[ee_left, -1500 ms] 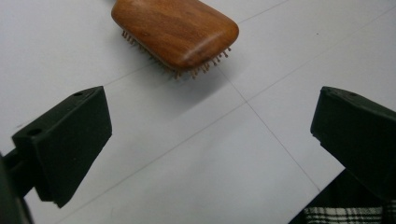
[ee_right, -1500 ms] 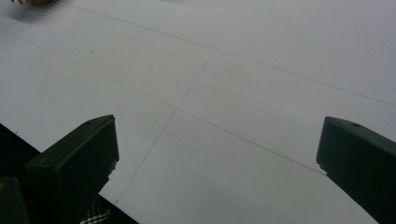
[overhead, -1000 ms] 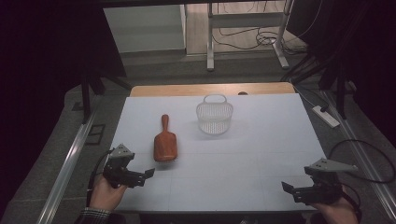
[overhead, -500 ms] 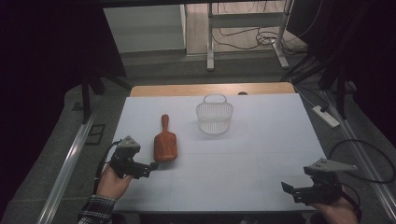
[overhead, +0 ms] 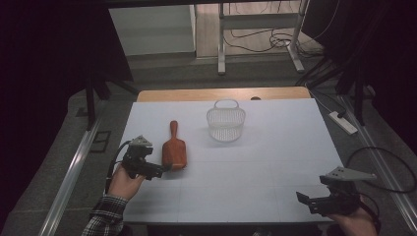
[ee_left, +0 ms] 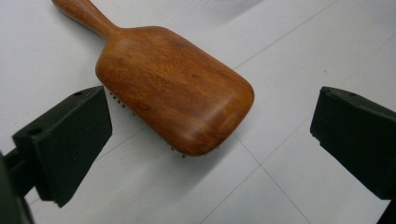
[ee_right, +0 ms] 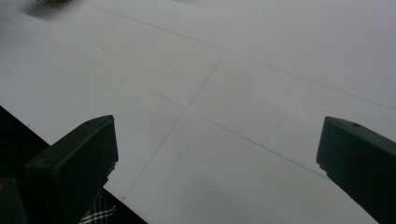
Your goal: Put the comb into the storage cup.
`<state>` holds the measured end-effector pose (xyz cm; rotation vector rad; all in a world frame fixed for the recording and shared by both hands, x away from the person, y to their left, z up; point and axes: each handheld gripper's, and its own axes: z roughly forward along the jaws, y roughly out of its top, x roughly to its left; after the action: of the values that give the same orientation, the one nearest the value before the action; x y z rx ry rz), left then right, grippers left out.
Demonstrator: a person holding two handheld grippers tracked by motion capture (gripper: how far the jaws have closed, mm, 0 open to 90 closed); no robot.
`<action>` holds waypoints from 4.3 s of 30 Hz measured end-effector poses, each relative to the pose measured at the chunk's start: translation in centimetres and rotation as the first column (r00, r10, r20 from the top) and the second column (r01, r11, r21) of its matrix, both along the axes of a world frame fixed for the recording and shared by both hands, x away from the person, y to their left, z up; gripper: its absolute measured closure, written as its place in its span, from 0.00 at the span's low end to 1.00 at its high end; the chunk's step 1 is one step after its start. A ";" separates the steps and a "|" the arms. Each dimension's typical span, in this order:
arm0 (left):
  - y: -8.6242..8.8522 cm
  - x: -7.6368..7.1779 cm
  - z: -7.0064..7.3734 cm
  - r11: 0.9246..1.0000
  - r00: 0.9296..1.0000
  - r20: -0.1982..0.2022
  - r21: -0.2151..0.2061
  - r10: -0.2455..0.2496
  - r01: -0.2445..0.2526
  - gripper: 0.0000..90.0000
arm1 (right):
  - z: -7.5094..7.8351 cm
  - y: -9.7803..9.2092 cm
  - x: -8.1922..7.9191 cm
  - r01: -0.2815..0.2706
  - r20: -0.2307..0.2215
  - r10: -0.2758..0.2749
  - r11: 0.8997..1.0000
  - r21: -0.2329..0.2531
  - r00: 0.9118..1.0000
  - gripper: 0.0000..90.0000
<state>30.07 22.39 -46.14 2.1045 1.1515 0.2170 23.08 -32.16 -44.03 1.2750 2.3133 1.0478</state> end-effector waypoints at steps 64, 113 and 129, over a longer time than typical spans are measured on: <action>-2.6 9.8 -1.6 0.997 1.000 -0.011 0.071 0.010 -0.009 0.02 | 0.0 -0.1 0.1 -0.009 -0.008 0.009 1.000 0.007 1.000 0.00; -4.4 14.0 -1.2 0.979 0.991 -0.128 0.192 -0.037 0.062 0.99 | 0.0 -0.1 0.1 -0.014 -0.008 0.014 1.000 0.009 1.000 0.00; -4.7 14.9 -3.1 0.975 0.983 -0.179 0.210 -0.033 0.071 0.99 | -0.1 -0.1 0.1 -0.013 -0.011 0.013 1.000 0.007 1.000 0.00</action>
<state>44.96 17.67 -49.21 2.3811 1.2189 0.1393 23.19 -32.24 -44.08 1.2728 2.3311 1.0566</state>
